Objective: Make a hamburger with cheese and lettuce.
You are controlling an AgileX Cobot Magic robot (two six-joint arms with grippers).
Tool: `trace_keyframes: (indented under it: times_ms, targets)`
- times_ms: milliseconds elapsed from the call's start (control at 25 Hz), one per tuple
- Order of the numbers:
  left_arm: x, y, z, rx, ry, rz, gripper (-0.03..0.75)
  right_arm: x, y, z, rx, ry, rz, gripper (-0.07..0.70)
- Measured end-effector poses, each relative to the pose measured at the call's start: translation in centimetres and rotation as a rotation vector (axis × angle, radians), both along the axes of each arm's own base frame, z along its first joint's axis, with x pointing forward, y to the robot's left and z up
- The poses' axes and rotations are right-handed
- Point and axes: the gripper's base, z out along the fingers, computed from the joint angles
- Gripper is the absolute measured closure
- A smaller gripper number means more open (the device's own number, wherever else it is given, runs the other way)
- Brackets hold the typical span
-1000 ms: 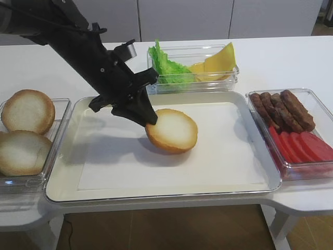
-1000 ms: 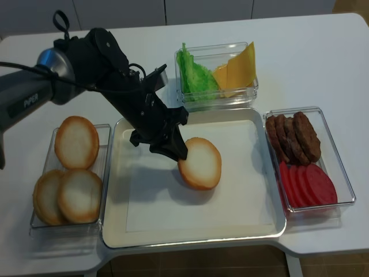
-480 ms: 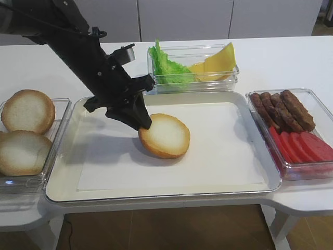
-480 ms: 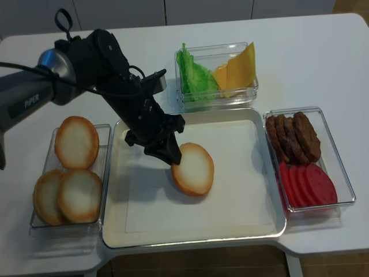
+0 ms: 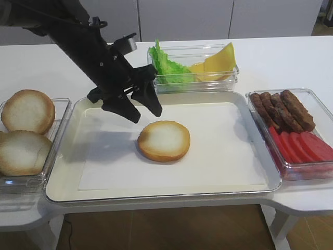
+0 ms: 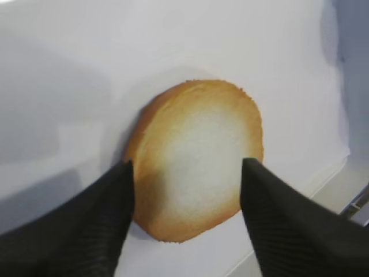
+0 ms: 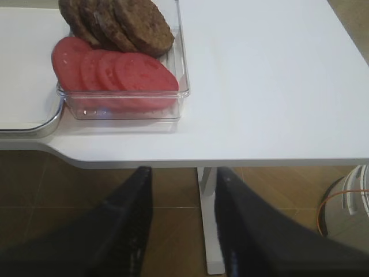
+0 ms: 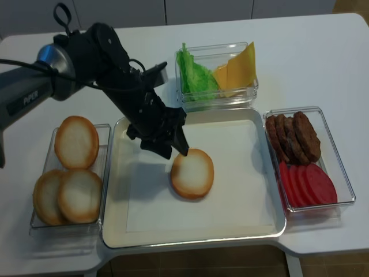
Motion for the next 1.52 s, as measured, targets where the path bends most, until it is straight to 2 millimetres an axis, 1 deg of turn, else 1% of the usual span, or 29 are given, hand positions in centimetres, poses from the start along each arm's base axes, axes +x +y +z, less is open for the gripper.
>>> trace_keyframes:
  times_ms: [120, 280, 360, 520, 680, 840, 920, 1080, 1200, 1280, 1360, 1520]
  targets:
    - [0.3, -0.2, 1.2, -0.012, -0.024, -0.014, 0.23, 0.0, 0.0, 0.0, 0.0, 0.0, 0.0, 0.352]
    - [0.7, 0.0, 2.8, 0.025, -0.056, -0.053, 0.213, 0.0, 0.0, 0.0, 0.0, 0.0, 0.0, 0.352]
    - [1.1, 0.6, 3.3, 0.103, -0.092, -0.048, 0.211, 0.0, 0.0, 0.0, 0.0, 0.0, 0.0, 0.352]
    - [1.4, 2.6, 4.4, 0.312, -0.166, 0.019, 0.211, 0.0, 0.0, 0.0, 0.0, 0.0, 0.0, 0.352]
    - [0.8, 4.8, 7.0, 0.484, -0.273, 0.085, 0.211, 0.0, 0.0, 0.0, 0.0, 0.0, 0.0, 0.352]
    - [-0.4, 6.2, 10.1, 0.553, -0.375, 0.123, 0.214, 0.0, 0.0, 0.0, 0.0, 0.0, 0.0, 0.352]
    - [-1.0, 6.9, 11.4, 0.548, -0.403, 0.146, 0.216, 0.0, 0.0, 0.0, 0.0, 0.0, 0.0, 0.352]
    - [-2.1, 9.4, 13.8, 0.522, -0.435, 0.227, 0.219, 0.0, 0.0, 0.0, 0.0, 0.0, 0.0, 0.352]
    - [-3.5, 11.7, 14.8, 0.527, -0.441, 0.287, 0.22, 0.0, 0.0, 0.0, 0.0, 0.0, 0.0, 0.352]
    - [-5.0, 13.2, 15.0, 0.538, -0.432, 0.321, 0.22, 0.0, 0.0, 0.0, 0.0, 0.0, 0.0, 0.352]
    - [-6.9, 14.6, 15.0, 0.56, -0.421, 0.351, 0.22, 0.0, 0.0, 0.0, 0.0, 0.0, 0.0, 0.352]
    - [-11.7, 17.3, 14.9, 0.658, -0.43, 0.4, 0.221, 0.0, 0.0, 0.0, 0.0, 0.0, 0.0, 0.352]
